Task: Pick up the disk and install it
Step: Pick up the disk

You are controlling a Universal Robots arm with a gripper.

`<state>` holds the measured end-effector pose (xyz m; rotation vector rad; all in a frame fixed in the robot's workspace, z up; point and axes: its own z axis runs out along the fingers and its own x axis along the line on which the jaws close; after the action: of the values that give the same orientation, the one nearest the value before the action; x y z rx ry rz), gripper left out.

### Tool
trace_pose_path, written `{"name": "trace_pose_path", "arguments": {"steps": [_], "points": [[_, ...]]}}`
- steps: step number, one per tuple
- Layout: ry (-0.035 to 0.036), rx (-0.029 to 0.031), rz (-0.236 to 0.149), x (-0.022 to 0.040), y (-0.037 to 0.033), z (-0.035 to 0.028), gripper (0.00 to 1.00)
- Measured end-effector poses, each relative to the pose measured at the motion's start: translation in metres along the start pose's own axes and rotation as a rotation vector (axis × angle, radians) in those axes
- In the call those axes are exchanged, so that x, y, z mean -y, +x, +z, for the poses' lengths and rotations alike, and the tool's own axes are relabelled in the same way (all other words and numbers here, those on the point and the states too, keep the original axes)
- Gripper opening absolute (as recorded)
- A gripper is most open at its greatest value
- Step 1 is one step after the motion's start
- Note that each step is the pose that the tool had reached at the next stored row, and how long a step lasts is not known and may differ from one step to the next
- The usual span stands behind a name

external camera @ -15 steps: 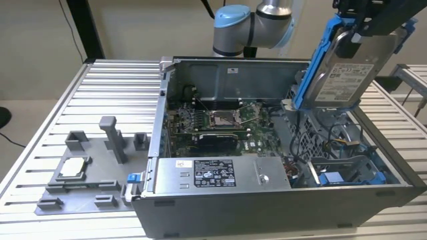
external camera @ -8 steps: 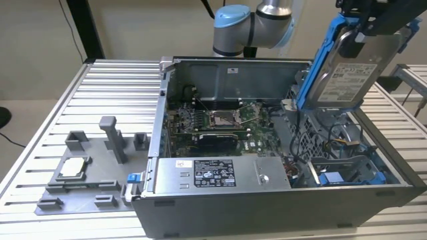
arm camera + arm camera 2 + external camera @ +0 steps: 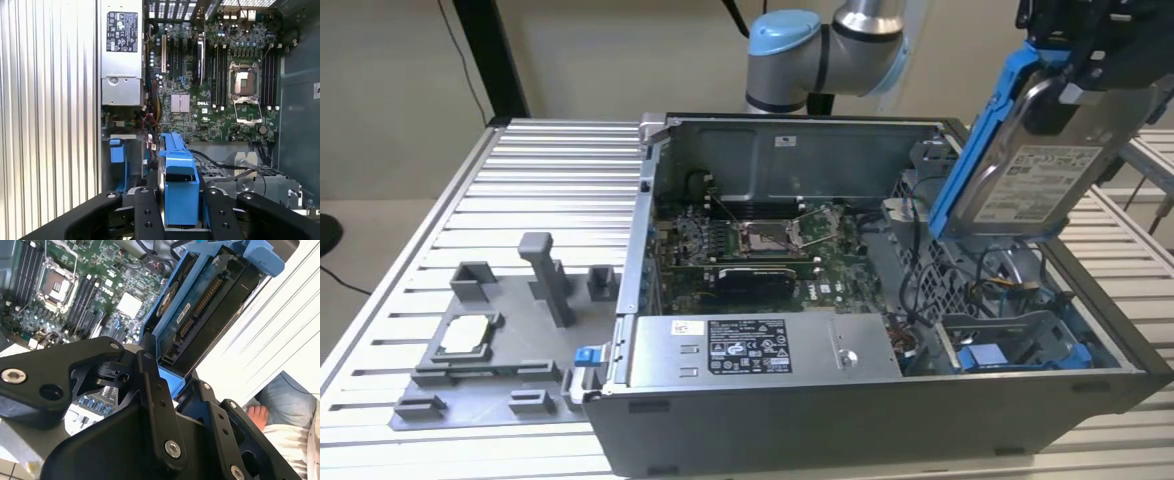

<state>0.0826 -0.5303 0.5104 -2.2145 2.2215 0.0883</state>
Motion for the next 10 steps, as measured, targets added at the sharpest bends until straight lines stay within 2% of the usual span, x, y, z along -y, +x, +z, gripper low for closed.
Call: {"name": "trace_pose_path", "arguments": {"steps": [2, 3, 10], "points": [[0.0000, -0.0001, 0.000, 0.0010, 0.0061, 0.0001, 0.00], [0.0000, 0.0002, 0.001, 0.0010, 0.0069, 0.0002, 0.00], [-0.0024, 0.0000, 0.001, 0.0015, 0.0068, 0.0001, 0.00]]}}
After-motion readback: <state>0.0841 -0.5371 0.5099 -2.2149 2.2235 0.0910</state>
